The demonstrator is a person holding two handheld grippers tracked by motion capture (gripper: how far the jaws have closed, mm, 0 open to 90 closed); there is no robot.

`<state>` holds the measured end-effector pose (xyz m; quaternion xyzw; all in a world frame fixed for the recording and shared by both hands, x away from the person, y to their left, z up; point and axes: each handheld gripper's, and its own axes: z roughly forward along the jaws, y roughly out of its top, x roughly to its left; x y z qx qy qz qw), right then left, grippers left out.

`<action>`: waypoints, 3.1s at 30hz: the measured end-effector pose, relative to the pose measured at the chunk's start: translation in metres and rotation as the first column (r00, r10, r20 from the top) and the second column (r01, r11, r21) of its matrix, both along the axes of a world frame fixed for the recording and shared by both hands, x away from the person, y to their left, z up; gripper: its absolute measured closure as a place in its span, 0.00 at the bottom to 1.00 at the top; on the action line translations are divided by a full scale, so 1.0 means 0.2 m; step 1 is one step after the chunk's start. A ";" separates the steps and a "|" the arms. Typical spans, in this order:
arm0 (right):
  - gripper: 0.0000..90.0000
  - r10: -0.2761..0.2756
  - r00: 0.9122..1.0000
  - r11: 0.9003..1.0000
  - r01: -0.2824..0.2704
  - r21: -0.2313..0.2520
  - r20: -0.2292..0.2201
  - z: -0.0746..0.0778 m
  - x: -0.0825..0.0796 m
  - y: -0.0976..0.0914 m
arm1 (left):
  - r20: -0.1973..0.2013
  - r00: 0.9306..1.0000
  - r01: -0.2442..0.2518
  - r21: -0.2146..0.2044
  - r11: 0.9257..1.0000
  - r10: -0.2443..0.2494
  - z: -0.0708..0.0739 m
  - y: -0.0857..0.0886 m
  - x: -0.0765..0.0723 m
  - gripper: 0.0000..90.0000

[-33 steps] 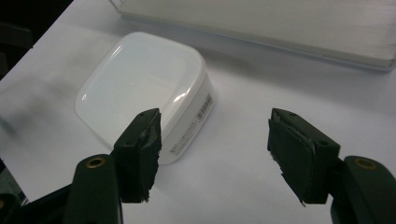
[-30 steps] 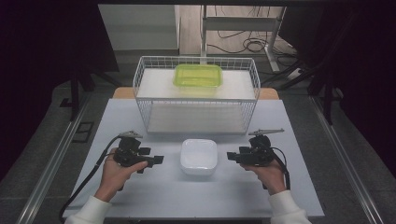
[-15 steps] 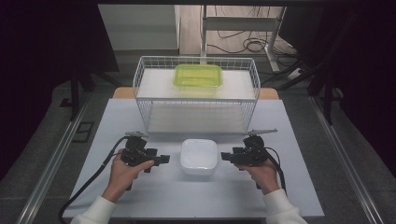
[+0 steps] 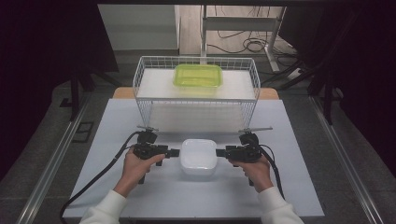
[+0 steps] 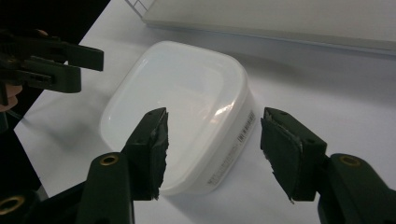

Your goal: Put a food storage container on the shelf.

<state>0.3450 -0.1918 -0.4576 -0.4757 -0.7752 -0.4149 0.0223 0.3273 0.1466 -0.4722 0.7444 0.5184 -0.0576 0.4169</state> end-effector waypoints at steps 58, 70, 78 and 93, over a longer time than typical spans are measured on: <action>0.85 -0.010 0.994 0.988 0.027 0.154 -0.109 -0.06 -0.01 -0.01 | -0.077 0.997 0.017 -0.180 0.984 -0.031 -0.04 -0.04 -0.01 0.88; 0.85 0.033 0.999 0.987 -0.036 0.157 0.022 0.05 -0.06 0.02 | 0.007 1.000 0.022 -0.203 0.979 -0.022 0.07 0.01 -0.07 0.88; 0.85 0.048 0.994 0.987 -0.062 0.150 0.093 0.13 -0.10 0.02 | 0.075 0.997 0.030 -0.177 0.984 -0.017 0.17 0.00 -0.10 0.87; 0.85 0.066 0.978 0.981 -0.099 0.165 0.200 0.29 -0.15 0.02 | 0.151 0.988 0.037 -0.173 0.984 -0.010 0.32 0.01 -0.14 0.87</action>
